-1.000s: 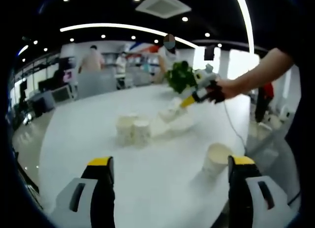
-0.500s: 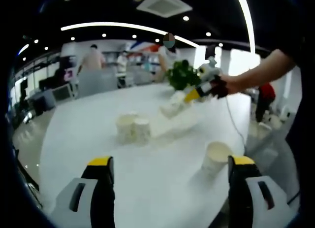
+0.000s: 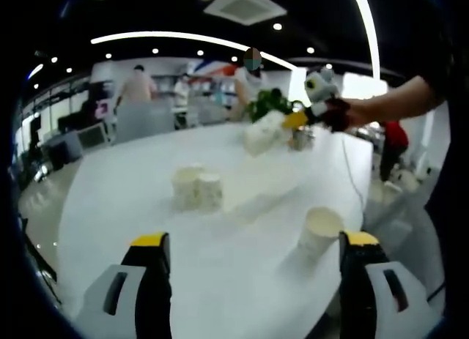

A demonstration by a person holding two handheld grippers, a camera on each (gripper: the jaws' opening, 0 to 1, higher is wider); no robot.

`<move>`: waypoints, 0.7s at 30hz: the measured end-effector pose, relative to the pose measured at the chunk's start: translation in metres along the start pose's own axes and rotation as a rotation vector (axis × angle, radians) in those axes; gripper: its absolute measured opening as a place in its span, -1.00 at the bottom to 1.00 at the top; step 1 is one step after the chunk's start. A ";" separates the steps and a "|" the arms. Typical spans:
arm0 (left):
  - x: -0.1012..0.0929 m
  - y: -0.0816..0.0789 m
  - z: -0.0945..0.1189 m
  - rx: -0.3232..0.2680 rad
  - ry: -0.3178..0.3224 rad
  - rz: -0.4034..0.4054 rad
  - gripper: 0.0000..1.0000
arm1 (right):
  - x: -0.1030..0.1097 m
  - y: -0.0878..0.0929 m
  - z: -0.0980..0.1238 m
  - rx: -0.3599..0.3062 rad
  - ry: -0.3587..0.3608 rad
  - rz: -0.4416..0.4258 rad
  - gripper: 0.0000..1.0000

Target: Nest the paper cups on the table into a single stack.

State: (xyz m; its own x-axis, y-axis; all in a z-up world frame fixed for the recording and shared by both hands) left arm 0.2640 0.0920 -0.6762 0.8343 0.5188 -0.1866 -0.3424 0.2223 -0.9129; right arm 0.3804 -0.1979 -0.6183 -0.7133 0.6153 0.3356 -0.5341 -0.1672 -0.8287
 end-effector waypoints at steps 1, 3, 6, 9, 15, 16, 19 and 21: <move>0.000 0.000 0.000 0.000 0.000 -0.001 0.92 | 0.002 -0.002 0.002 -0.007 0.004 -0.005 -1.00; -0.001 0.000 -0.001 -0.004 0.002 0.000 0.92 | 0.006 -0.004 0.006 -0.016 0.005 -0.004 -1.00; 0.000 0.000 -0.001 -0.005 0.003 -0.001 0.91 | 0.012 -0.009 0.010 -0.009 0.001 0.012 -1.00; 0.001 -0.001 -0.001 -0.008 -0.001 -0.001 0.91 | 0.013 -0.015 0.015 -0.004 0.003 0.013 -1.00; 0.001 -0.003 -0.002 -0.014 0.004 0.000 0.89 | 0.018 -0.029 0.022 -0.002 0.003 0.041 -1.00; 0.001 -0.003 -0.002 -0.013 0.005 -0.006 0.89 | 0.019 -0.031 0.023 -0.001 0.002 0.050 -1.00; 0.001 -0.004 -0.001 -0.009 0.004 -0.006 0.89 | 0.025 -0.038 0.026 -0.003 -0.008 0.062 -1.00; 0.002 -0.004 0.000 -0.010 0.002 -0.006 0.89 | 0.029 -0.043 0.028 -0.004 -0.013 0.075 -1.00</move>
Point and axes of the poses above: the point that each gripper's makers call its tool centre point, and the gripper's own axes: z roughly backward along the fingers, x roughly to its left, y roughly out of its underside, the point moved 7 cm from there along z, roughly backward along the fingers, and after that the axes turned 12 degrees about y, right-handed, at the moved point
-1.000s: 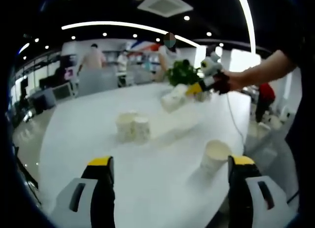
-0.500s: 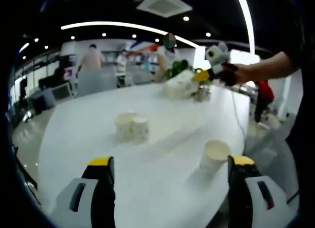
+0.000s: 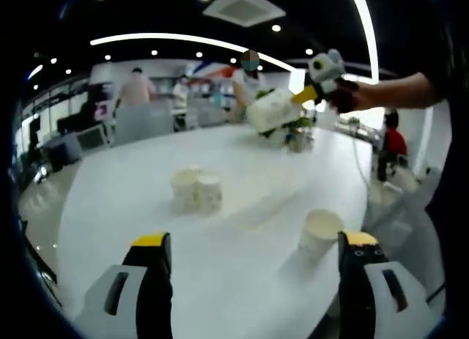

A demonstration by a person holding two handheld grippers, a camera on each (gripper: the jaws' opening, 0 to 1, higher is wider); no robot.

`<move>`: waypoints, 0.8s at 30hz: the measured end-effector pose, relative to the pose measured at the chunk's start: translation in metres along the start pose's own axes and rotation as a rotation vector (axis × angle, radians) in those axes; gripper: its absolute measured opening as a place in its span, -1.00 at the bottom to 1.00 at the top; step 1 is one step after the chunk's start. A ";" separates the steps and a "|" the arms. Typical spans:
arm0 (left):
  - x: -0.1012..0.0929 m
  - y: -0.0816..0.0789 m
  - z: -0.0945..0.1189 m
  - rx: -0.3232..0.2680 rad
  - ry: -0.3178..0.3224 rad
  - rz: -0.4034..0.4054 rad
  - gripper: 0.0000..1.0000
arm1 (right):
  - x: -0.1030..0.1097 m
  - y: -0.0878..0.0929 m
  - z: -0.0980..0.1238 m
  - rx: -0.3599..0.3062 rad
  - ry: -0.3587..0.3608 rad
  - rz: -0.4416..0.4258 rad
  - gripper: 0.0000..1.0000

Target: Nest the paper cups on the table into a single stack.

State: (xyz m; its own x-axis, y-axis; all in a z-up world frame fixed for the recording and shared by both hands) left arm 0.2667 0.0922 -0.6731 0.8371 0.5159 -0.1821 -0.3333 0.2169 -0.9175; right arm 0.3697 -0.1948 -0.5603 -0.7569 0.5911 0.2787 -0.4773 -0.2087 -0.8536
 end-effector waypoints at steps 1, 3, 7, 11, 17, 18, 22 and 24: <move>0.000 0.000 0.000 0.000 0.000 0.001 0.89 | 0.001 -0.002 0.001 0.002 0.000 0.010 -1.00; 0.001 0.001 0.001 0.006 -0.004 0.004 0.89 | 0.003 -0.006 0.003 0.005 0.005 0.034 -1.00; 0.001 0.000 0.002 0.003 -0.006 0.002 0.88 | 0.007 -0.011 0.007 0.016 -0.003 0.063 -1.00; 0.002 0.001 0.001 0.000 -0.007 0.005 0.88 | 0.013 -0.012 0.007 0.045 -0.017 0.089 -1.00; 0.000 0.002 0.000 -0.002 -0.005 0.006 0.88 | 0.022 -0.016 0.009 0.087 -0.030 0.202 -1.00; 0.000 0.002 0.001 -0.003 -0.005 0.007 0.88 | 0.024 -0.017 0.009 0.095 -0.033 0.224 -1.00; 0.000 0.004 0.000 0.003 -0.005 0.007 0.88 | 0.030 -0.017 0.008 0.138 -0.051 0.300 -1.00; -0.001 0.004 0.000 0.001 -0.005 0.008 0.88 | 0.033 -0.016 0.007 0.153 -0.054 0.333 -1.00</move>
Point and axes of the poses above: the point that each gripper's makers call its tool centre point, and the gripper's own axes: z roughly backward along the fingers, x roughly to its left, y roughly out of its underside, the point moved 7 cm from there along z, roughly backward along the fingers, and after that the axes turned 12 degrees about y, right-handed, at the moved point
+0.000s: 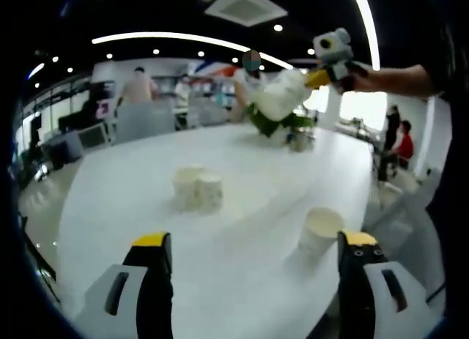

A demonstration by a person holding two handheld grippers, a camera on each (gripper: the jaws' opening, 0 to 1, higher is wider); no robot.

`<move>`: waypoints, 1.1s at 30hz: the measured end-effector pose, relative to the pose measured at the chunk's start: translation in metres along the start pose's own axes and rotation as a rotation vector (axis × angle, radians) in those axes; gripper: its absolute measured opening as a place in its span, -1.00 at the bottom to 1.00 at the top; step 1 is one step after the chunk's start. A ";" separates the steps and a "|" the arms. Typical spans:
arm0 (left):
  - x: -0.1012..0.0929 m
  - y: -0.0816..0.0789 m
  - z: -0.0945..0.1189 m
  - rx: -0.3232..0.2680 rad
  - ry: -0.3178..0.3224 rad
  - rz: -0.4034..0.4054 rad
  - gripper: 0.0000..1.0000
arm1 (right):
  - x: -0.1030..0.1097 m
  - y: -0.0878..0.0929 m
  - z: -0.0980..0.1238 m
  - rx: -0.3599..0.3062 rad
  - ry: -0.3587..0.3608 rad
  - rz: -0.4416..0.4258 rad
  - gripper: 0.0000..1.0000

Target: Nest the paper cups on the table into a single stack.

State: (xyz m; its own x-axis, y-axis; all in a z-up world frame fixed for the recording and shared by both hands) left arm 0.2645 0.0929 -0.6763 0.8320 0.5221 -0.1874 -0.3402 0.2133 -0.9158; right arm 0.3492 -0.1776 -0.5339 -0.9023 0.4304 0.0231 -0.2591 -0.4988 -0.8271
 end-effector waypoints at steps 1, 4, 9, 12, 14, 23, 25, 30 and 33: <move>0.000 0.000 0.000 0.000 -0.001 0.000 0.88 | 0.001 0.000 0.000 0.003 -0.002 0.004 -1.00; 0.001 0.000 0.001 -0.001 -0.009 -0.003 0.88 | 0.008 0.000 -0.001 0.047 -0.017 0.048 -1.00; 0.001 0.001 0.002 0.000 -0.008 -0.003 0.88 | 0.020 0.001 -0.005 0.100 -0.039 0.152 -1.00; 0.001 0.003 0.002 0.003 -0.007 -0.003 0.87 | 0.024 0.003 -0.008 0.133 -0.051 0.202 -1.00; 0.001 0.003 0.003 0.003 -0.008 0.003 0.87 | 0.027 0.003 -0.009 0.141 -0.057 0.228 -1.00; 0.001 0.005 0.006 0.000 -0.013 -0.001 0.88 | 0.038 0.002 -0.012 0.200 -0.098 0.327 -1.00; 0.001 0.005 0.006 0.001 -0.014 -0.002 0.88 | 0.042 0.002 -0.013 0.212 -0.107 0.350 -1.00; 0.000 0.007 0.007 0.003 -0.015 -0.003 0.88 | 0.053 0.006 -0.014 0.249 -0.130 0.411 -1.00; -0.001 0.008 0.008 0.002 -0.017 -0.006 0.88 | 0.060 0.011 -0.017 0.274 -0.142 0.465 -1.00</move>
Point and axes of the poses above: the point that each gripper's makers call its tool centre point, and the gripper's own axes: z roughly backward along the fingers, x roughly to its left, y roughly out of its underside, the point moved 7 cm from there along z, roughly backward along the fingers, and after that the axes turned 12 degrees about y, right-handed, at the moved point
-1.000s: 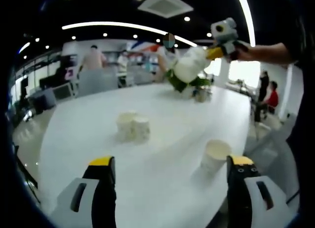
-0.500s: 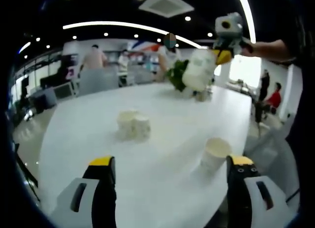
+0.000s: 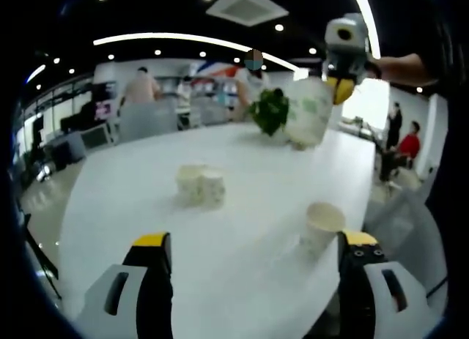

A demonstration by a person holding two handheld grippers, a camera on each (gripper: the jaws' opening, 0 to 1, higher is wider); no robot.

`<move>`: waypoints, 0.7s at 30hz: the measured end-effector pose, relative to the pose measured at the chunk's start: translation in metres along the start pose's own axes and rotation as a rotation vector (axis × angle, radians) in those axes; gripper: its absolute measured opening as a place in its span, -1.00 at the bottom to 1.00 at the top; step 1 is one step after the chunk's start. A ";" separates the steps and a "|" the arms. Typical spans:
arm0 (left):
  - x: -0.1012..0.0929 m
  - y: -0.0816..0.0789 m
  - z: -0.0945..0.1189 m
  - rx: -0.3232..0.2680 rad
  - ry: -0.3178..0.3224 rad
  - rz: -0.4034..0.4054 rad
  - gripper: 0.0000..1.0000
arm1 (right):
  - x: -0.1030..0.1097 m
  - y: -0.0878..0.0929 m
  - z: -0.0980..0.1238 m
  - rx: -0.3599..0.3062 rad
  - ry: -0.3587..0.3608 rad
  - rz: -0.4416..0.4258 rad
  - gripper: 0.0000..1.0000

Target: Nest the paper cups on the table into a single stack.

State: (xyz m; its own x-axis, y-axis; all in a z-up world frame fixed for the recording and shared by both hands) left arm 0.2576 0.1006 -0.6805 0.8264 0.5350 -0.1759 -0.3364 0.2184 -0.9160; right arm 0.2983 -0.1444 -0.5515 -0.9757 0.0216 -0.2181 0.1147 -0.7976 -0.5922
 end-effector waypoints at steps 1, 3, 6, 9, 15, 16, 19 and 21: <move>0.000 0.001 0.000 0.001 -0.001 0.001 0.88 | 0.002 0.000 -0.002 0.004 -0.004 0.007 -1.00; 0.000 0.002 0.001 0.000 -0.005 0.002 0.88 | 0.008 0.000 -0.005 0.018 -0.016 0.031 -1.00; 0.000 0.002 0.001 -0.005 -0.009 0.005 0.88 | 0.013 0.003 -0.011 0.035 -0.028 0.049 -1.00; -0.001 0.002 0.002 -0.005 -0.012 0.005 0.88 | 0.019 0.005 -0.016 0.047 -0.045 0.054 -1.00; -0.002 0.001 0.004 -0.008 -0.019 0.010 0.87 | 0.029 0.014 -0.028 0.081 -0.070 0.074 -1.00; -0.003 0.000 0.004 -0.009 -0.021 0.008 0.87 | 0.031 0.017 -0.031 0.094 -0.076 0.074 -1.00; -0.004 -0.001 0.005 -0.007 -0.021 0.008 0.87 | 0.036 0.023 -0.038 0.113 -0.089 0.073 -1.00; -0.004 -0.001 0.005 -0.007 -0.022 0.009 0.87 | 0.040 0.026 -0.042 0.121 -0.101 0.068 -1.00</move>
State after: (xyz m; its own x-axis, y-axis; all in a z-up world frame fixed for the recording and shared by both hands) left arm 0.2518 0.1025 -0.6771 0.8135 0.5543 -0.1760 -0.3401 0.2080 -0.9171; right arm 0.2700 -0.1384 -0.6083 -0.9809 -0.0912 -0.1716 0.1641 -0.8618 -0.4800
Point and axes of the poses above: the point that each gripper's makers call its tool centre point, and the gripper's own axes: z roughly backward along the fingers, x roughly to its left, y roughly out of its underside, the point moved 7 cm from there along z, roughly backward along the fingers, and after that the axes turned 12 degrees about y, right-handed, at the moved point
